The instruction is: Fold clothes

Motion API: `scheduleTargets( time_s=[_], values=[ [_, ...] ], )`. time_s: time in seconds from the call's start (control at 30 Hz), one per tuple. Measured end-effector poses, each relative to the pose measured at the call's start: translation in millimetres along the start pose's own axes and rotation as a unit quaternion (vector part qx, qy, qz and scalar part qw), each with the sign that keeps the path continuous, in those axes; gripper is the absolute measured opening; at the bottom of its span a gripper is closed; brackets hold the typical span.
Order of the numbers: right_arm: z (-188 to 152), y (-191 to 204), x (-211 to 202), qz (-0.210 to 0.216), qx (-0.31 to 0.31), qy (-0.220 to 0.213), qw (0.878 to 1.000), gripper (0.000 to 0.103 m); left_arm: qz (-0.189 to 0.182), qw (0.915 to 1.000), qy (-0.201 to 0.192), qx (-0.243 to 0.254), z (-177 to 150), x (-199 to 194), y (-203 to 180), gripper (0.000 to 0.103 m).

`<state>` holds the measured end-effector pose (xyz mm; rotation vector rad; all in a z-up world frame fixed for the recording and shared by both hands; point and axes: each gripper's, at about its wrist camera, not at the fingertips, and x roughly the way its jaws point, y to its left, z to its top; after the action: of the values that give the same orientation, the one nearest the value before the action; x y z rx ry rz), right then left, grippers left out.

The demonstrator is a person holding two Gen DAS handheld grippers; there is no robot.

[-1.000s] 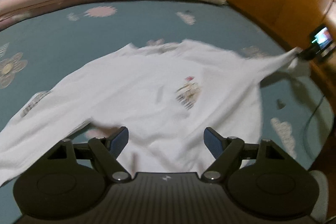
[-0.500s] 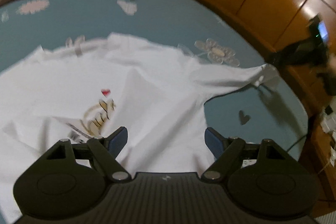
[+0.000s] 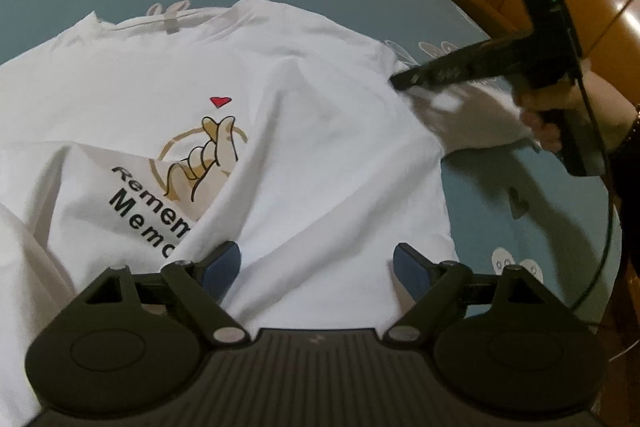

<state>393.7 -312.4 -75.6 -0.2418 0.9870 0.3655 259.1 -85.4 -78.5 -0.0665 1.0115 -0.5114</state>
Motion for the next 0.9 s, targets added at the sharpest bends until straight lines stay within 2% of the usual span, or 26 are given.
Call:
scheduleTargets(
  time_s=[0.17,0.27,0.33,0.4,0.53,0.57,0.63,0.7,0.73,0.9],
  values=[
    [-8,12,-14,0.040,-0.026,0.007,0.999,0.007,0.006,0.9996,-0.008,0.028,-3,2,-7,0.091],
    [7,-1,-29,0.043,-0.017,-0.032,0.998,0.007,0.004,0.9995,-0.012,0.028,-3,3,-7,0.092],
    [16,-9,-34,0.035,-0.005,-0.058,0.998,0.014,-0.003,0.9997,-0.014,0.021,-3,3,-5,0.093],
    [29,-20,-20,0.034,0.010,-0.069,0.997,0.014,-0.010,0.9997,-0.016,0.016,-3,3,-3,0.093],
    [36,-24,15,0.039,0.020,-0.062,0.997,0.015,-0.020,0.9995,-0.019,0.014,-4,2,1,0.093],
    [34,-21,17,0.043,0.015,-0.065,0.997,0.018,-0.022,0.9995,-0.019,0.015,-4,2,1,0.094],
    [29,-12,21,0.042,-0.009,-0.070,0.997,0.036,-0.023,0.9994,-0.022,0.017,-4,3,1,0.096],
    [24,-3,25,0.032,-0.038,-0.074,0.996,0.043,-0.021,0.9992,-0.023,0.023,-5,4,-1,0.097],
    [22,0,27,0.024,-0.049,-0.074,0.996,0.045,-0.020,0.9992,-0.024,0.026,-6,4,-2,0.097],
    [19,5,26,0.039,-0.055,-0.076,0.995,0.043,-0.019,0.9988,-0.028,0.035,-6,5,-5,0.099]
  ],
)
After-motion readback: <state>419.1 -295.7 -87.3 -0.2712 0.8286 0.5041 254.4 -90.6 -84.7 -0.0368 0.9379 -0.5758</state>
